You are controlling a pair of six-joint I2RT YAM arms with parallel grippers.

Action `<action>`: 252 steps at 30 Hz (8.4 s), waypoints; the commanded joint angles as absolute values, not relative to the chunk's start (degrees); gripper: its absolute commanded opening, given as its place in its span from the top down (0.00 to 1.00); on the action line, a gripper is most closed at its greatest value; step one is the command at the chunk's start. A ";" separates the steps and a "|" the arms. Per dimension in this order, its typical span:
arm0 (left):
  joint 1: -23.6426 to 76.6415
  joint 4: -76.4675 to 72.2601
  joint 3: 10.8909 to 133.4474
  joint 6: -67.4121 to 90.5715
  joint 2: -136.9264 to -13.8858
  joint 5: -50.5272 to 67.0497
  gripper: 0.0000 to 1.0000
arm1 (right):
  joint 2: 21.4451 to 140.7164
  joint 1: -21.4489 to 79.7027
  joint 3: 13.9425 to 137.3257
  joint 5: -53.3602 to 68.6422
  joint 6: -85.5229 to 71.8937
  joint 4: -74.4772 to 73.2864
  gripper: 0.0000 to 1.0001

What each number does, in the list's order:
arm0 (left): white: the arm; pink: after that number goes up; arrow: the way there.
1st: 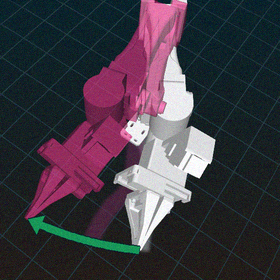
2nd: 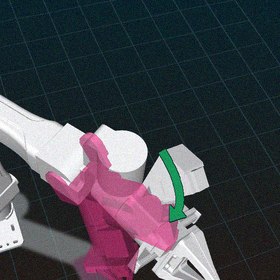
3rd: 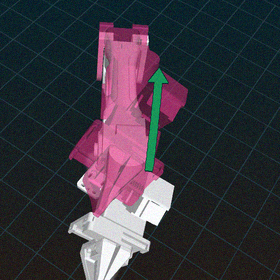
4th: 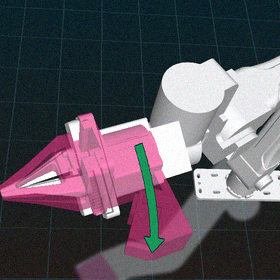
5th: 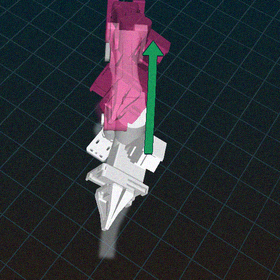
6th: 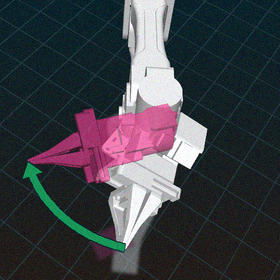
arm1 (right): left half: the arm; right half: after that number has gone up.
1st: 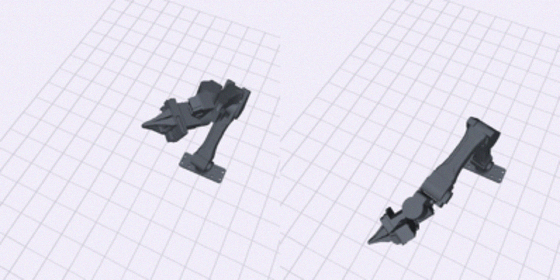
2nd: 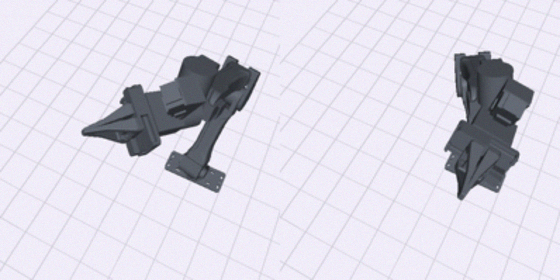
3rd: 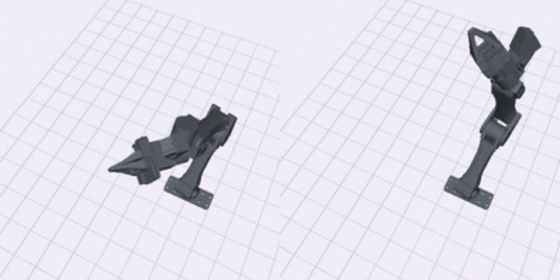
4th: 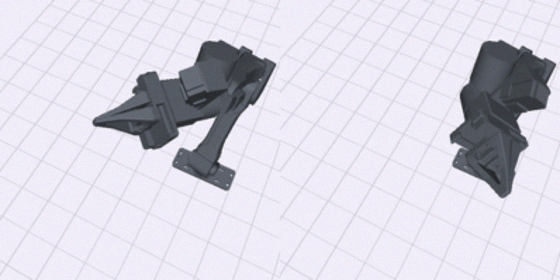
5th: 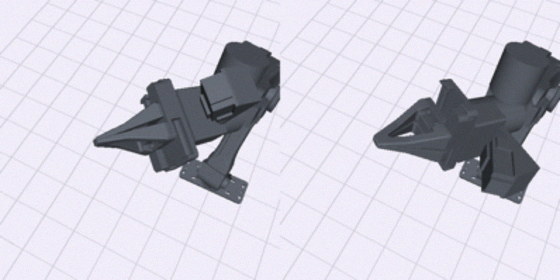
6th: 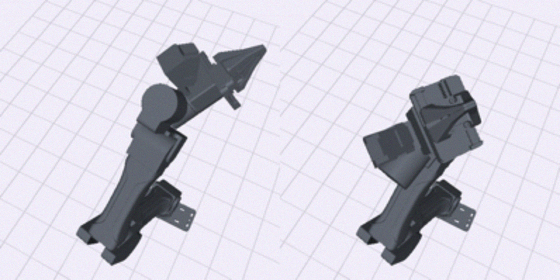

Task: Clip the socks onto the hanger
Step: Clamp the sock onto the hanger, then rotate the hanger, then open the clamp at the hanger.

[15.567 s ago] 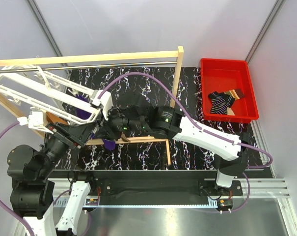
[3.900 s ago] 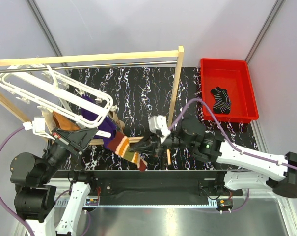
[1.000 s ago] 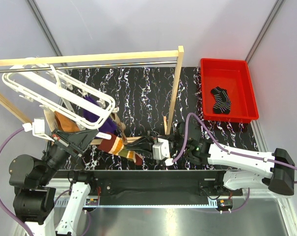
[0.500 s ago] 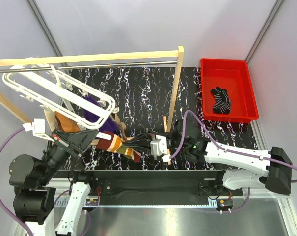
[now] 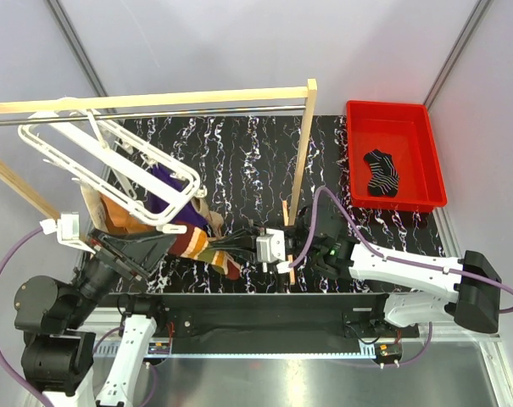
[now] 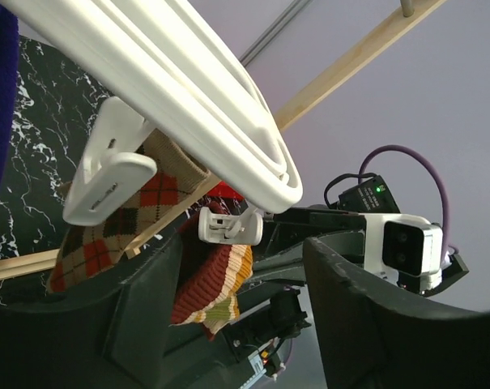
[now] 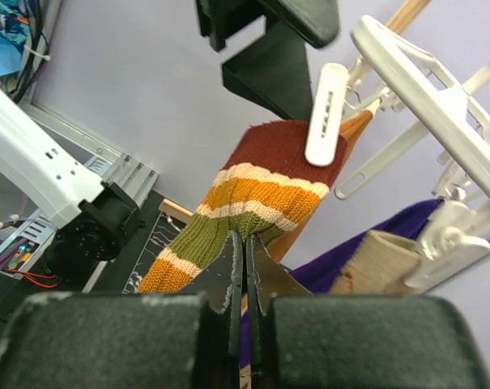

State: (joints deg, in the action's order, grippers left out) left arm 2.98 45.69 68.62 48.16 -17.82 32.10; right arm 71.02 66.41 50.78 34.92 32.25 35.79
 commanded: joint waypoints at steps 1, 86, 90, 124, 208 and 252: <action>2.81 45.96 71.45 45.36 -16.44 32.70 0.31 | 71.19 66.01 53.18 31.30 30.59 39.55 1.00; 3.69 54.05 63.63 34.10 -17.31 7.29 0.45 | 73.65 78.22 68.73 16.24 3.96 16.07 0.58; 3.78 53.79 64.34 34.28 -17.67 7.91 0.46 | 78.38 78.31 68.03 21.53 0.36 22.75 0.56; 3.69 48.09 63.81 34.54 -11.16 11.33 0.37 | 85.52 65.04 65.31 -28.49 4.57 27.42 1.00; 4.31 24.61 58.62 40.43 -25.93 15.82 0.39 | 90.44 69.08 65.39 -9.49 19.69 62.40 0.44; 4.31 26.89 59.33 40.26 -24.26 19.86 0.39 | 89.66 68.99 67.24 -10.11 11.88 53.02 0.98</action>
State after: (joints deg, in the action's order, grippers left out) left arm 4.21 27.14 58.46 40.91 -25.54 17.65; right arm 94.61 68.51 67.07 -9.98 14.96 56.80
